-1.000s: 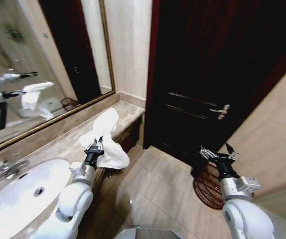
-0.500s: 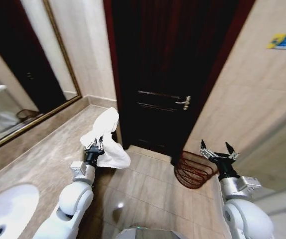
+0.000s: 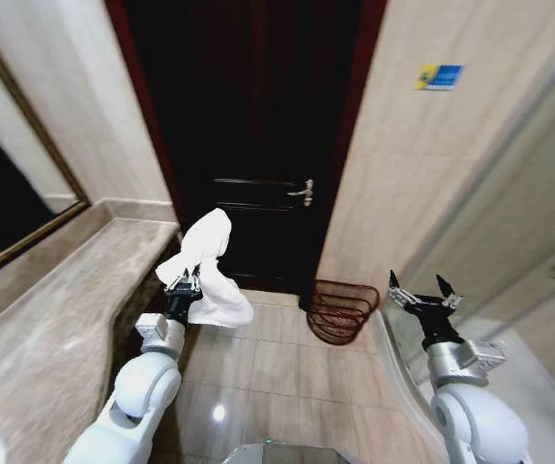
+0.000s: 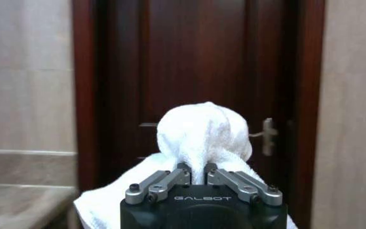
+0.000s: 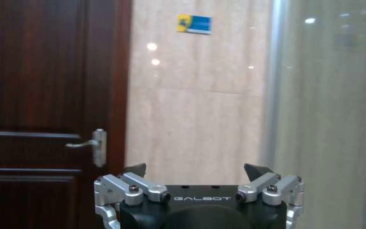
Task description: Discard the used towel into the hamper.
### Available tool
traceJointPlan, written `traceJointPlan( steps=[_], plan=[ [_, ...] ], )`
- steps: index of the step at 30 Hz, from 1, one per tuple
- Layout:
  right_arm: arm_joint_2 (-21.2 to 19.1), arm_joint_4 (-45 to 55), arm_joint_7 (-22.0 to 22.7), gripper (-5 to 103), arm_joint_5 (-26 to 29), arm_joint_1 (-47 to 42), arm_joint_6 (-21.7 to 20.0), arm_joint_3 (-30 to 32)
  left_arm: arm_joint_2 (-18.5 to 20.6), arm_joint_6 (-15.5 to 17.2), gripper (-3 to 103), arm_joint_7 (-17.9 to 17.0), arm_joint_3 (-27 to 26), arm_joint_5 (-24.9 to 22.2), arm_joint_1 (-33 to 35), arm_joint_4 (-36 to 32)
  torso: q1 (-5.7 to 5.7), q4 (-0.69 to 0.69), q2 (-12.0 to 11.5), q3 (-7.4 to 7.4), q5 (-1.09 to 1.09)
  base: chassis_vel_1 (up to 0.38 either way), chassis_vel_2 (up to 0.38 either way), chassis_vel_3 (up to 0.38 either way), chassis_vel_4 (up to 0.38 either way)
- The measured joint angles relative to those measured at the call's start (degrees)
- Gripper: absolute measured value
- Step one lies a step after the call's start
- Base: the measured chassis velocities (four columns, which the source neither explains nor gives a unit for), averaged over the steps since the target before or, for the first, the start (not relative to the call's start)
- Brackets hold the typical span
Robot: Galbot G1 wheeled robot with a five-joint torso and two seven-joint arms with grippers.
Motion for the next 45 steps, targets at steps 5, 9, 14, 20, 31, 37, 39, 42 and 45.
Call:
traceJointPlan(
  steps=[5,9,14,20,31,37,39,42,45],
  plan=[
    [0.13,0.44,0.10,100,-0.07,-0.99,0.00,0.39,-0.13,-0.34,10,0.24,0.13,-0.84,-0.50,0.62,0.00,-0.01,0.00,0.00,0.00,-0.131,-0.127,-0.126,-0.122],
    [0.27,0.64,0.27,100,-0.11,-1.23,0.01,0.51,-0.27,-0.47,10,0.49,0.37,-0.98,-0.80,0.89,0.00,-0.01,0.00,0.00,-0.01,-0.127,-0.122,-0.124,-0.130],
    [0.41,0.87,0.39,100,-0.27,-1.34,0.02,0.51,-0.31,-0.69,10,1.12,0.19,-1.69,-1.36,1.35,0.00,0.00,0.00,0.00,0.00,-0.115,-0.104,-0.128,-0.123],
    [0.37,1.22,0.75,100,-0.33,-1.54,-0.01,0.63,-0.46,-1.49,10,1.94,0.14,-2.01,-1.82,2.11,0.00,0.00,0.00,0.00,0.00,-0.122,-0.133,-0.129,-0.121],
    [0.16,1.19,1.53,100,-0.14,-2.03,0.02,1.16,-1.62,-2.79,10,2.30,0.36,-4.48,-2.50,3.11,0.00,-0.03,0.00,0.00,0.01,-0.118,-0.109,-0.111,-0.116],
    [0.07,1.10,1.68,100,0.09,-1.85,0.02,1.05,-2.04,-4.16,10,4.47,0.31,-3.98,-1.75,3.02,-0.16,-0.01,-0.35,-0.15,0.00,-0.011,-0.008,-0.007,-0.008],
    [0.13,1.10,1.77,100,0.26,-1.91,0.05,1.06,-2.22,-4.56,10,5.10,0.16,-3.39,-1.11,2.67,-0.55,0.00,-1.23,-0.62,0.00,0.000,0.000,0.000,0.000],
    [0.16,1.10,1.79,100,0.37,-2.00,0.09,1.12,-2.24,-4.64,10,5.12,0.03,-3.23,-0.91,2.57,-0.82,0.00,-1.84,-0.94,0.00,0.000,0.000,0.000,0.000],
    [0.20,1.12,1.80,100,0.52,-2.23,0.19,1.30,-2.21,-4.82,10,5.12,-0.33,-3.12,-0.74,2.56,-1.42,-0.02,-3.13,-1.64,0.00,0.000,0.000,0.000,0.000]
  ],
)
